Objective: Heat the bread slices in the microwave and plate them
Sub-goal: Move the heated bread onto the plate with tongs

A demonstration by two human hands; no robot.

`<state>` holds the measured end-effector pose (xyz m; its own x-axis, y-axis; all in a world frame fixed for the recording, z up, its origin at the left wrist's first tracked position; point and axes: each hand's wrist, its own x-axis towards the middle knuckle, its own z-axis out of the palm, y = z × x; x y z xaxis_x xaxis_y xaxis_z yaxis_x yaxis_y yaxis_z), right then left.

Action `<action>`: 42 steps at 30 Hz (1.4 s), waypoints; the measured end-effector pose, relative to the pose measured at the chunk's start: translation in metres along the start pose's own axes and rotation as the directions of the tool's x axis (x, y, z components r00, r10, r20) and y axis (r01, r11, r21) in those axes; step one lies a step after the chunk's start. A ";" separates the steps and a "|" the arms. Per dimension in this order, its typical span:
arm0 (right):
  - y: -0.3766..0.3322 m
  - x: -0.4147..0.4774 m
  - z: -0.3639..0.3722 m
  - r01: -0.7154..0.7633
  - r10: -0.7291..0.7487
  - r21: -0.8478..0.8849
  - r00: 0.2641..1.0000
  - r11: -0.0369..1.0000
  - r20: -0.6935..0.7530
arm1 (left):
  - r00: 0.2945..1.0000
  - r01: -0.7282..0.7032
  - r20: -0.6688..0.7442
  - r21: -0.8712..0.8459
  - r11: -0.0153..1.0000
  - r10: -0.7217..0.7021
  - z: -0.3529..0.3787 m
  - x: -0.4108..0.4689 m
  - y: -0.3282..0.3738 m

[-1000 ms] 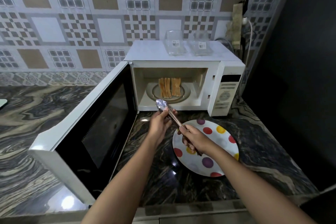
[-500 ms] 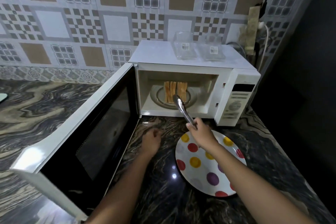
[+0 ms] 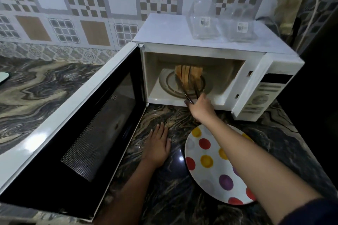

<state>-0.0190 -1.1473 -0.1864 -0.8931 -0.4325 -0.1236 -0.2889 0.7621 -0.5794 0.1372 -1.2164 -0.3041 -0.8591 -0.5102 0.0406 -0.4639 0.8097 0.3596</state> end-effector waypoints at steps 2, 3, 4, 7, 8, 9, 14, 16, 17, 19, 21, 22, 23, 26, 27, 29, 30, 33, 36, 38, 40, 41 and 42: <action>-0.004 0.005 0.004 -0.014 0.014 0.001 1.000 1.000 0.001 | 1.000 -0.005 -0.009 -0.003 1.000 0.005 0.001 0.001 -0.001; -0.006 0.009 0.006 -0.024 0.024 0.001 1.000 1.000 0.002 | 1.000 -0.004 -0.017 -0.006 1.000 0.004 0.002 0.002 -0.001; -0.009 0.012 0.007 -0.035 0.035 0.006 0.999 0.999 0.005 | 1.000 -0.005 -0.022 -0.006 1.000 0.005 0.002 0.002 -0.001; -0.016 0.023 0.009 -0.072 0.071 0.060 0.997 0.996 0.023 | 1.000 -0.010 -0.021 -0.001 1.000 0.010 0.003 0.001 -0.002; -0.018 0.027 0.011 -0.076 0.074 0.064 0.997 0.995 0.024 | 1.000 -0.011 -0.019 0.001 1.000 0.011 0.003 0.001 -0.002; -0.021 0.030 0.011 -0.070 0.069 0.057 0.997 0.996 0.021 | 1.000 -0.012 -0.019 0.004 1.000 0.012 0.002 0.001 -0.002; -0.033 0.049 0.015 -0.134 0.134 0.115 0.991 0.984 0.008 | 0.999 -0.020 -0.028 -0.004 1.000 0.020 0.002 0.001 -0.002; -0.035 0.056 0.019 -0.216 0.222 0.247 0.975 0.945 0.003 | 0.999 -0.024 -0.027 -0.001 1.000 0.024 0.003 0.000 -0.003; -0.036 0.058 0.020 -0.245 0.255 0.309 0.967 0.919 0.009 | 0.999 -0.026 -0.024 0.002 1.000 0.026 0.003 0.000 -0.003; -0.038 0.059 0.022 -0.226 0.239 0.360 0.971 0.905 0.007 | 1.000 -0.025 -0.016 0.004 1.000 0.025 0.003 0.001 -0.004; -0.038 0.059 0.024 -0.155 0.170 0.354 0.985 0.922 -0.014 | 1.000 -0.022 -0.016 0.000 1.000 0.022 0.003 0.002 -0.004; -0.038 0.059 0.026 -0.127 0.143 0.324 0.989 0.937 -0.028 | 1.000 -0.023 -0.018 -0.003 1.000 0.023 0.003 0.002 -0.004; -0.038 0.060 0.027 -0.130 0.142 0.309 0.990 0.942 -0.017 | 1.000 -0.025 -0.018 -0.006 1.000 0.025 0.002 0.002 -0.004; -0.035 0.065 0.032 -0.158 0.169 0.227 0.985 0.961 -0.028 | 0.999 -0.028 -0.019 -0.012 1.000 0.027 0.002 0.001 -0.004; -0.034 0.064 0.031 -0.148 0.160 0.176 0.986 0.973 -0.052 | 0.999 -0.027 -0.019 -0.015 1.000 0.027 0.002 0.002 -0.004; -0.034 0.057 0.027 -0.134 0.147 0.143 0.986 0.981 -0.083 | 1.000 -0.027 -0.015 -0.017 0.999 0.027 0.002 0.002 -0.005; -0.032 0.056 0.024 -0.101 0.116 0.160 0.989 0.982 -0.087 | 0.999 -0.028 -0.016 -0.019 0.999 0.028 0.001 0.001 -0.005; -0.027 0.050 0.023 -0.045 0.057 0.146 0.995 0.988 -0.078 | 0.999 -0.028 -0.020 -0.013 1.000 0.027 0.001 0.001 -0.005; -0.027 0.041 0.019 -0.053 0.065 0.116 0.993 0.992 -0.102 | 1.000 -0.023 -0.020 -0.019 1.000 0.022 0.001 0.002 -0.005; -0.027 0.034 0.016 -0.044 0.050 0.063 0.994 0.997 -0.101 | 1.000 -0.026 -0.019 -0.019 0.999 0.025 0.000 0.001 -0.005; -0.025 0.021 0.009 -0.013 0.016 0.026 0.993 1.000 -0.120 | 0.999 -0.037 -0.013 -0.017 0.999 0.037 -0.002 -0.001 -0.004; -0.024 0.018 0.008 0.001 0.002 0.025 0.992 1.000 -0.126 | 1.000 -0.031 -0.005 -0.020 0.999 0.031 -0.002 -0.001 -0.005; -0.023 0.012 0.005 0.012 -0.009 0.017 0.991 1.000 -0.134 | 1.000 -0.027 -0.001 -0.022 0.999 0.027 -0.002 -0.001 -0.005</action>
<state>-0.0215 -1.1727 -0.1788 -0.9286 -0.3710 -0.0089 -0.2934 0.7485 -0.5947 0.1407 -1.2205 -0.3045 -0.8711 -0.4884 0.0516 -0.4353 0.8165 0.3792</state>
